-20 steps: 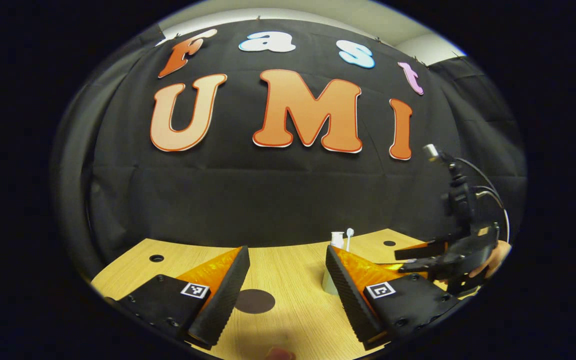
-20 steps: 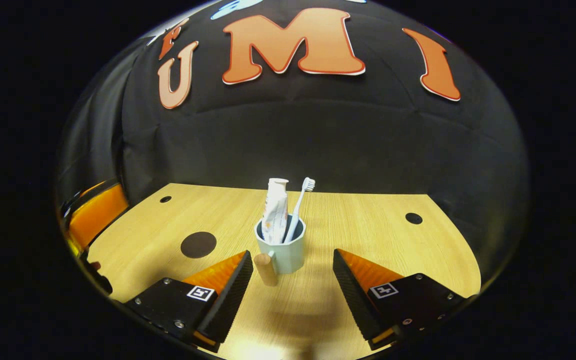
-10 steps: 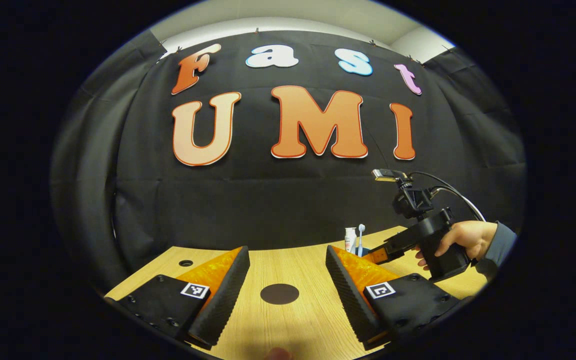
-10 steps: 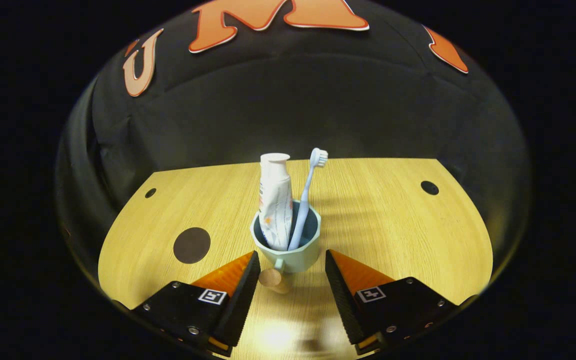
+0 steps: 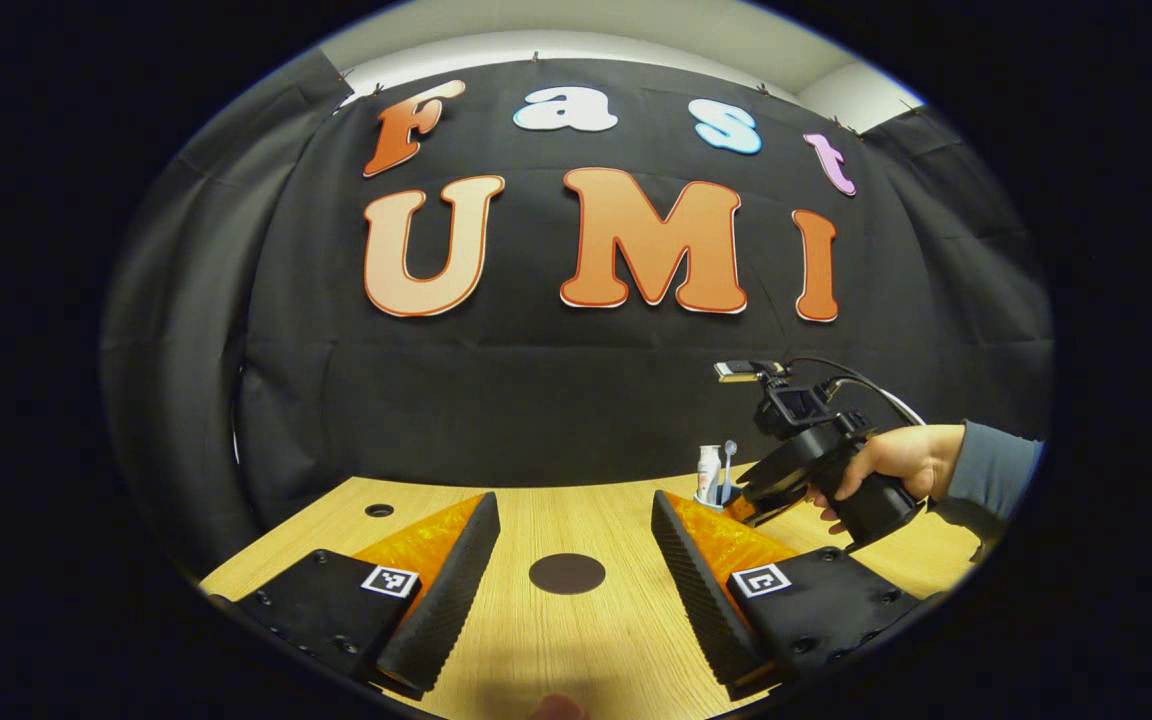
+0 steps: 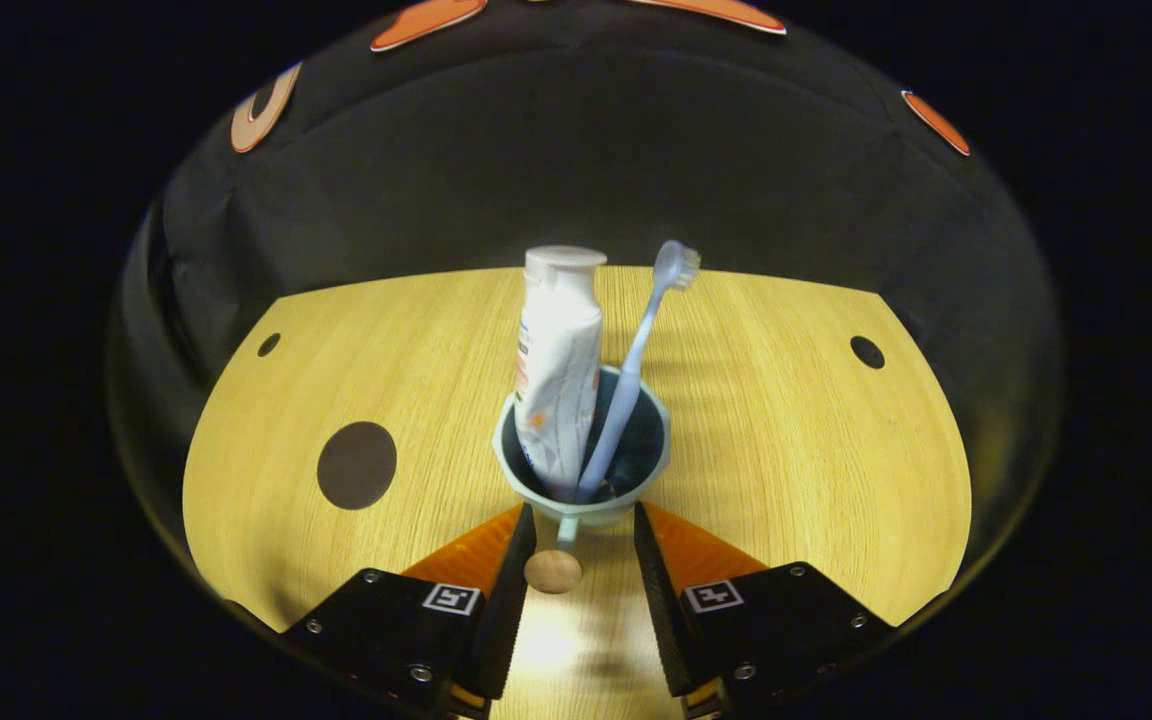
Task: Put the toothbrush and toothpaste on the desktop into the cup, then pick up the cup and place it on the coaster on the desktop.
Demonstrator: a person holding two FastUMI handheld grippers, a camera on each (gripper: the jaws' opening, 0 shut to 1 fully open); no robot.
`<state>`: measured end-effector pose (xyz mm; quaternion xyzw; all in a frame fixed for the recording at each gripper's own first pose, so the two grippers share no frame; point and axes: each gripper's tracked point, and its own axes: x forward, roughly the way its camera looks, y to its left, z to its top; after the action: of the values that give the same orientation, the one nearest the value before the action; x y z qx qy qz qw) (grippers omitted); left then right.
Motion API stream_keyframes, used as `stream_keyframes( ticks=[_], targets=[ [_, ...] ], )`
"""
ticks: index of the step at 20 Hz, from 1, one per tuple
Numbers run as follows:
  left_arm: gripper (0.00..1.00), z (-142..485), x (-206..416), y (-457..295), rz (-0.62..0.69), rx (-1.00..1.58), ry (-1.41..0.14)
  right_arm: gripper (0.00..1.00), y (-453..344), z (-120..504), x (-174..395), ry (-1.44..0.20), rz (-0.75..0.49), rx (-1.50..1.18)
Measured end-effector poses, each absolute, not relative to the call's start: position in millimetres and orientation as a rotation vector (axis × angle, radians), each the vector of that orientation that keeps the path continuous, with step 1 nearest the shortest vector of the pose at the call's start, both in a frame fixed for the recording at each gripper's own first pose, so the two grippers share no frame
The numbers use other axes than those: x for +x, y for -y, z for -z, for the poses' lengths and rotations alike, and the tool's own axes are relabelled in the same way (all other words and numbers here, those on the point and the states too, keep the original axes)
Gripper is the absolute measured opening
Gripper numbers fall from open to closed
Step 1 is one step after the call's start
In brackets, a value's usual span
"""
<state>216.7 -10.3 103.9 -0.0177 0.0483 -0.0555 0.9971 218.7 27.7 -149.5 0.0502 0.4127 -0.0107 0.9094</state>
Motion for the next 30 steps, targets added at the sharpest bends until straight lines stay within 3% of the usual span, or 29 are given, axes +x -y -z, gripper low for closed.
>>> stream_keyframes(
  ticks=[5, 6, 7, 11, 19, 30],
  targets=[
    [0.98, -96.8, 212.3, -0.9, 0.090, -0.048, -0.106, 0.50, -29.9, 162.2, 217.4, -0.890, 0.059, 0.152],
    [0.98, -96.9, 211.2, -2.7, 0.089, -0.050, -0.107, 0.47, -32.0, 160.6, 214.3, -0.899, 0.072, 0.168],
    [0.98, -96.6, 211.3, -1.6, 0.086, -0.050, -0.108, 0.30, -33.6, 162.0, 218.1, -0.886, 0.081, 0.164],
    [0.98, -94.9, 210.1, -3.0, 0.075, -0.060, -0.105, 0.23, -32.2, 161.3, 218.4, -0.889, 0.086, 0.143],
    [0.98, -79.1, 197.8, -14.9, 0.054, -0.084, -0.133, 0.20, -32.1, 156.0, 223.3, -0.829, 0.078, 0.139],
    [0.98, -61.3, 176.9, -51.3, -0.038, -0.064, -0.151, 0.20, -43.8, 160.9, 235.1, -0.770, -0.136, 0.024]
  ],
)
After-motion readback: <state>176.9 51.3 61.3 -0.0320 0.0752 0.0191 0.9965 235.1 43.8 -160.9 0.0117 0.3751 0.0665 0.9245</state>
